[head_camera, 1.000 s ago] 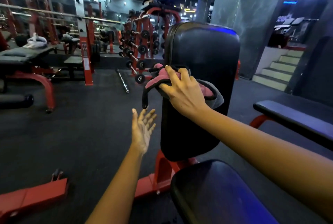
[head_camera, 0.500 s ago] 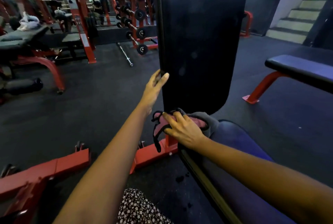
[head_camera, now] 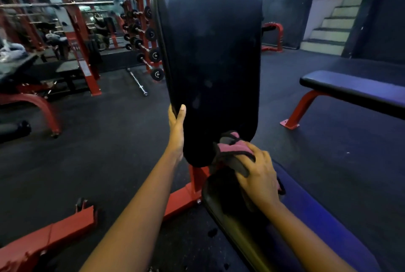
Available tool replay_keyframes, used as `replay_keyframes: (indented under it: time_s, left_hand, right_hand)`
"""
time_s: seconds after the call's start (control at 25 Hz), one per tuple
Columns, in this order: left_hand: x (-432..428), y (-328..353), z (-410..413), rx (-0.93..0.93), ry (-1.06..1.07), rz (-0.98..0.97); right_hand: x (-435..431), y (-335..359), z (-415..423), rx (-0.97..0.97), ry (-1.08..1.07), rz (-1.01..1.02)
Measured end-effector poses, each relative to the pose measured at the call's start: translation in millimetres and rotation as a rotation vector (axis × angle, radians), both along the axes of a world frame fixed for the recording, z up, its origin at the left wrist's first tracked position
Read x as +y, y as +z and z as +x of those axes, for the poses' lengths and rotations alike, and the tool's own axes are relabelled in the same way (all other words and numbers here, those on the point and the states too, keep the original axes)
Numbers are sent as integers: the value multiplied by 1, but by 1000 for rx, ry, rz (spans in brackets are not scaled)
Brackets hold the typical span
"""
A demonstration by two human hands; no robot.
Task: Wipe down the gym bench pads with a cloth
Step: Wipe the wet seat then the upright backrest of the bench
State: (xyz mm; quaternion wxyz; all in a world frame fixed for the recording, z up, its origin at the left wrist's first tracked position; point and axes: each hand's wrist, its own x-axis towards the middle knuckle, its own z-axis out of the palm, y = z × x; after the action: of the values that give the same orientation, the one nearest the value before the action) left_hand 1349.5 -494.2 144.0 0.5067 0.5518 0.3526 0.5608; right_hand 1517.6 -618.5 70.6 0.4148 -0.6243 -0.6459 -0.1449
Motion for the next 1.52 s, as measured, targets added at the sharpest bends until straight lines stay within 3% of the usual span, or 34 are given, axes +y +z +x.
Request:
replay_keyframes:
  time_s: [0.12, 0.2, 0.4, 0.56, 0.64, 0.72, 0.8, 0.96, 1.16, 1.32, 1.4, 1.52]
  left_hand:
    - [-3, -1, 2, 27, 23, 21]
    - [-4, -3, -4, 82, 3, 52]
    - [-23, -47, -39, 232, -96, 59]
    - [-85, -117, -32, 420, 32, 61]
    - [-110, -132, -12, 494, -27, 98]
    - [-116, -146, 10, 608, -77, 177]
    - [-114, -160, 27, 733, 21, 286]
    - [-112, -179, 36, 706, 102, 332]
    - [-108, -161, 24, 938, -109, 272]
    - [-103, -97, -8, 1034, -567, -79]
    - [-110, -57, -23, 1043, -650, -233]
    - [-141, -20, -49, 1042, -719, -290]
  right_hand:
    - [-5, 5, 5, 79, -59, -113]
    - [-6, 10, 6, -53, -40, -223]
    - [-28, -7, 0, -425, -6, -772]
    - [-42, -15, 4, -479, 31, -696]
    - [-44, -18, 5, -489, 14, -699]
    - [-43, -24, 7, -431, -13, -680]
    - [-43, -32, 8, -387, -47, -632]
    - [-42, -43, 11, -361, -28, -604]
    - [-39, -38, 7, -387, -50, -733]
    - [-34, 1, -12, -373, -82, -1027]
    - [-46, 32, -35, -238, -107, -1143]
    - [-106, 66, -68, -18, -139, -1329]
